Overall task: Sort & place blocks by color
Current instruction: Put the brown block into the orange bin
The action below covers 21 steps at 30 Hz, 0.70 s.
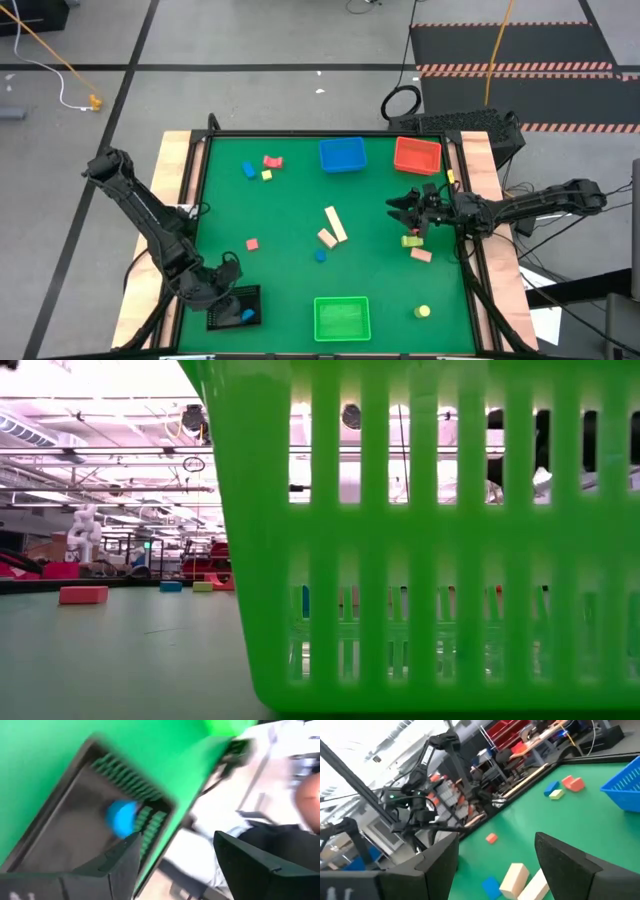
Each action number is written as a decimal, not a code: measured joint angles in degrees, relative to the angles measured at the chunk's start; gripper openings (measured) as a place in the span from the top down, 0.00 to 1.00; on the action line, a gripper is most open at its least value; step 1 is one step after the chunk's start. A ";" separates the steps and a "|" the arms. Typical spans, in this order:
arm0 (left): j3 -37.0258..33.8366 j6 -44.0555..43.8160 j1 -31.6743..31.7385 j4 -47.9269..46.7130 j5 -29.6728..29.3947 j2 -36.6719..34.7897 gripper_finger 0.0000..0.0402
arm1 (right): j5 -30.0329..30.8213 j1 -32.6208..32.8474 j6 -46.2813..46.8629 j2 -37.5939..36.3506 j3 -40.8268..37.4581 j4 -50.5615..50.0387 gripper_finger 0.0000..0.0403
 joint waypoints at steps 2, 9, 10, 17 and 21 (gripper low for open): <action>0.00 4.94 1.76 3.65 -1.57 0.00 0.41 | -0.12 0.00 0.01 0.01 0.00 1.47 0.37; 0.00 27.05 9.00 11.50 -8.15 0.00 0.47 | -0.18 0.02 -3.50 0.01 0.00 10.53 0.37; 0.00 29.98 9.91 11.67 -9.78 0.00 0.47 | -0.07 0.02 -4.26 0.01 0.02 11.80 0.37; 0.00 45.66 17.73 12.26 -20.57 0.00 0.48 | 1.23 0.02 -13.67 -0.01 0.29 11.16 0.37; 0.00 52.28 22.00 12.63 -20.17 0.00 0.49 | 1.43 0.02 -18.37 0.24 3.65 2.56 0.37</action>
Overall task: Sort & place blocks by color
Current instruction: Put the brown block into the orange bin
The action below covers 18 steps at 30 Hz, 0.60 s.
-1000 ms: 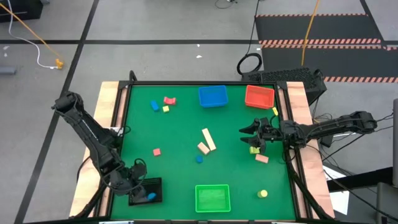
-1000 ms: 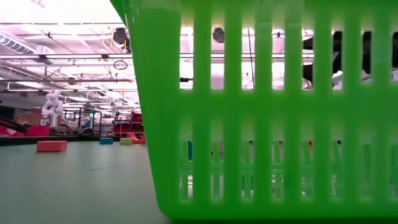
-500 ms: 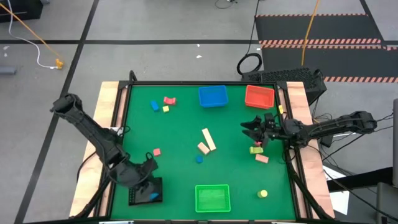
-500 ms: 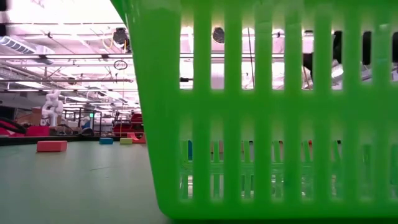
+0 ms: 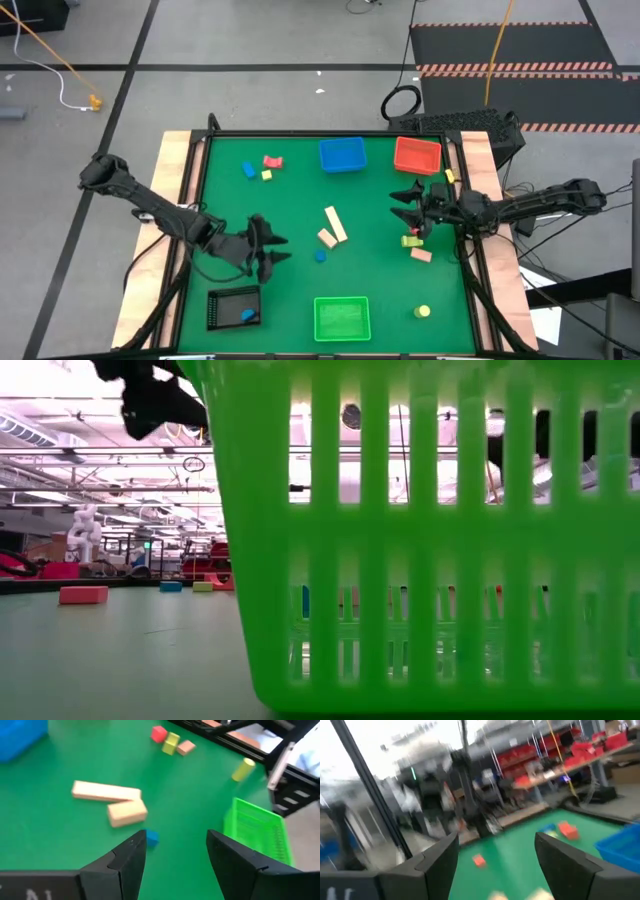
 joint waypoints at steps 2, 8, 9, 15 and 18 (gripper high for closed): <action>0.00 1.84 1.75 0.07 0.04 0.00 0.49 | 0.62 0.00 -1.91 0.85 3.89 -3.99 0.37; 0.00 4.99 5.42 0.10 0.14 0.00 0.53 | 12.29 -0.04 -4.38 7.08 11.95 -16.70 0.37; 0.00 4.99 5.84 0.08 0.18 0.00 0.54 | 13.70 -0.04 -3.97 8.86 12.58 -17.40 0.37; -0.01 4.09 6.98 0.01 0.21 0.00 0.58 | 16.73 -0.04 -0.96 22.84 17.56 -15.48 0.37; -0.02 3.74 6.94 -0.05 0.22 0.00 0.60 | 16.77 -0.03 -0.56 29.88 21.03 -14.38 0.37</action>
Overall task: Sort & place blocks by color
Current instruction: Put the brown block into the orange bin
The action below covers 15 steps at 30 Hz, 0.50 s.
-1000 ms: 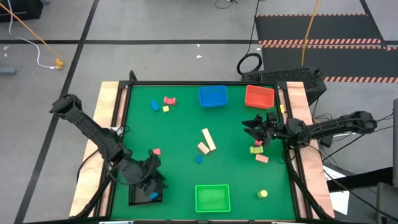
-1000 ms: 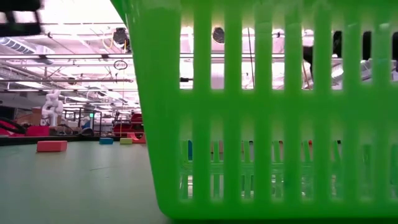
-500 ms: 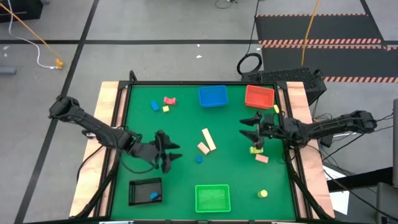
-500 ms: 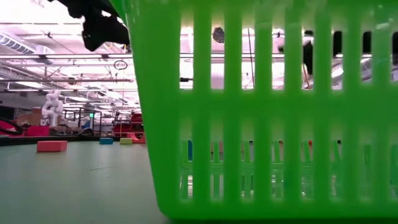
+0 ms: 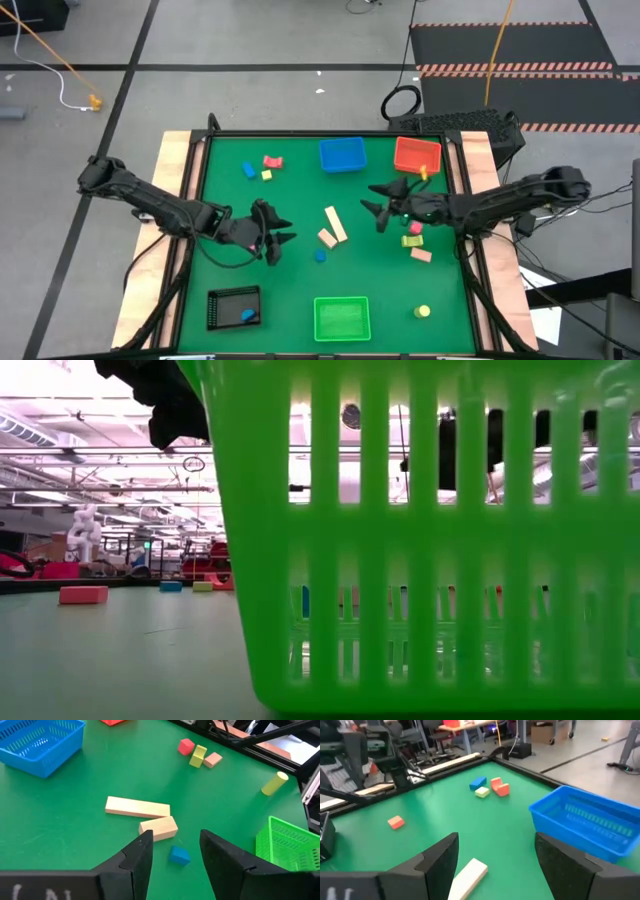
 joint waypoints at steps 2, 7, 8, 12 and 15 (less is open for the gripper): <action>0.00 -0.33 -0.10 -0.29 0.03 0.02 0.61 | -0.01 0.01 0.83 4.38 2.39 0.08 0.37; 0.00 -1.92 -0.56 -0.97 0.32 0.02 0.62 | -0.07 0.03 4.39 13.79 8.03 -0.26 0.37; 0.00 -2.28 -0.64 -1.33 0.43 0.02 0.62 | -0.07 0.03 5.62 15.41 9.01 -0.22 0.37; 0.00 -3.78 -1.20 -2.62 0.79 0.01 0.62 | -0.16 0.05 10.37 20.90 12.50 -1.60 0.37; 0.00 -4.24 -1.96 -3.07 0.82 0.02 0.62 | -0.13 0.05 14.08 24.06 15.04 -5.10 0.37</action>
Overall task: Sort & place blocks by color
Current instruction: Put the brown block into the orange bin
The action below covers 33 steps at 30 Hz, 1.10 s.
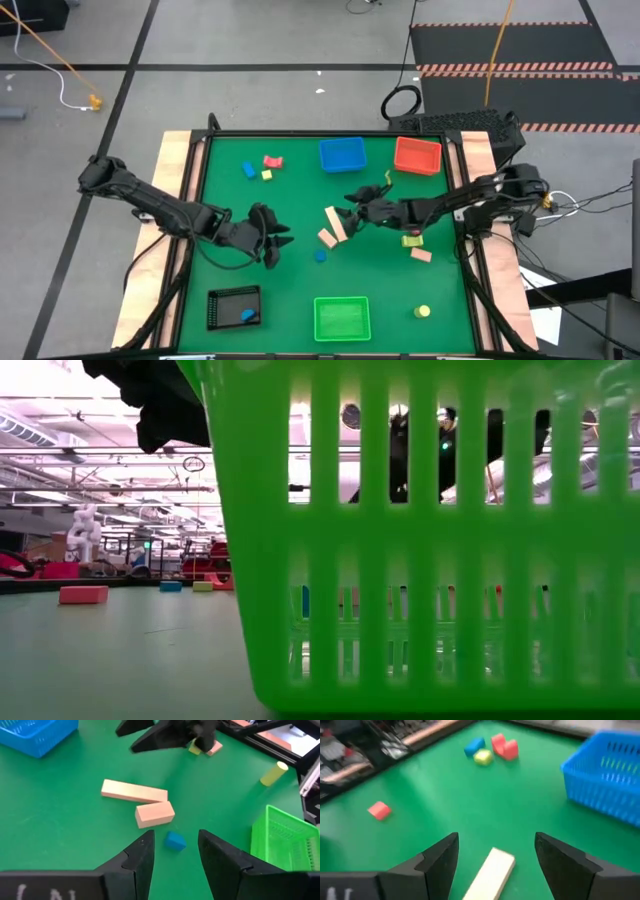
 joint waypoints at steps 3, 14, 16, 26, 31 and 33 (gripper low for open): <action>0.00 -0.09 -0.95 -0.13 0.04 0.00 0.62 | -0.04 0.10 3.64 3.25 2.53 -3.49 0.37; 0.00 -0.09 -3.71 -2.02 0.04 0.00 0.62 | 3.14 1.93 1.90 14.37 13.45 -10.67 0.37; 0.00 -0.14 -4.26 -2.10 0.04 0.00 0.62 | 5.17 1.89 2.23 14.88 14.30 -14.09 0.37; 0.00 0.48 -5.94 -3.04 0.02 0.00 0.62 | 5.69 2.45 6.61 15.10 14.62 -16.22 0.37; 0.00 1.16 -5.92 -3.36 0.02 0.00 0.62 | 5.69 3.54 6.72 17.60 14.58 -15.85 0.37; 0.00 1.18 -5.92 -3.37 0.02 0.00 0.62 | 5.66 4.06 6.75 19.34 14.58 -14.67 0.37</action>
